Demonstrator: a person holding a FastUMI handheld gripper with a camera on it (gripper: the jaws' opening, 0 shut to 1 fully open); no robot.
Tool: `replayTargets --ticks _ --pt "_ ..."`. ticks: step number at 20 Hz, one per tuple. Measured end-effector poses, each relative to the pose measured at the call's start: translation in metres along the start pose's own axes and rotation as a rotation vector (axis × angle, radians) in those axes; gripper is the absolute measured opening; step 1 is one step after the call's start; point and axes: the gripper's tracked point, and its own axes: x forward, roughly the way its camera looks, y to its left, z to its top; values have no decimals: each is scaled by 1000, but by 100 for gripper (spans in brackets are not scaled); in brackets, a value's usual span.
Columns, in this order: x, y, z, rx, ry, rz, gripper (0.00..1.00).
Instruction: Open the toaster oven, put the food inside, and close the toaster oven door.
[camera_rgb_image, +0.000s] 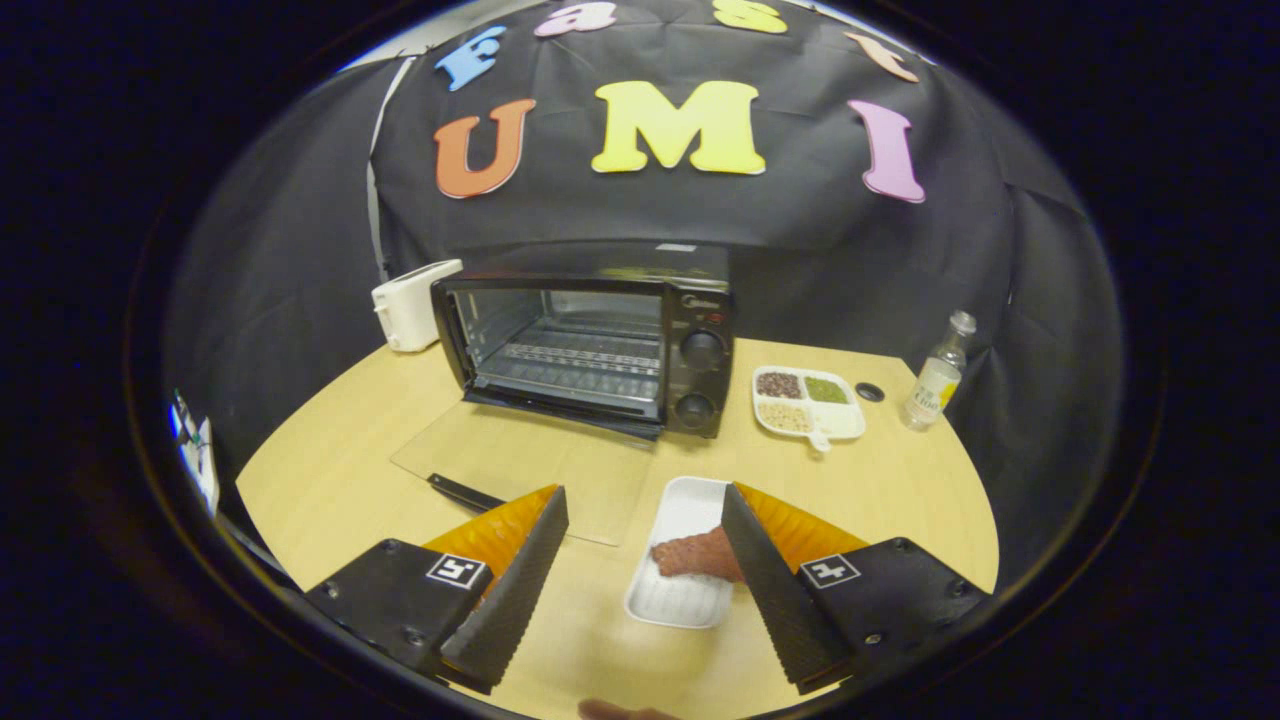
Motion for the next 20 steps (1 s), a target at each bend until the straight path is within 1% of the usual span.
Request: replayTargets --ticks 4,9,11,13,16,18,20 --pt "0 -49 -15 85 36 -12 99" --pt "4 -78 -33 150 66 9 96" --pt "7 -79 -39 189 74 51 94" --pt "13 -76 -46 271 96 125 91" --pt "20 -67 -53 437 137 244 77" --pt "20 -58 -53 529 145 333 57" --pt "21 -60 -52 581 126 361 30"
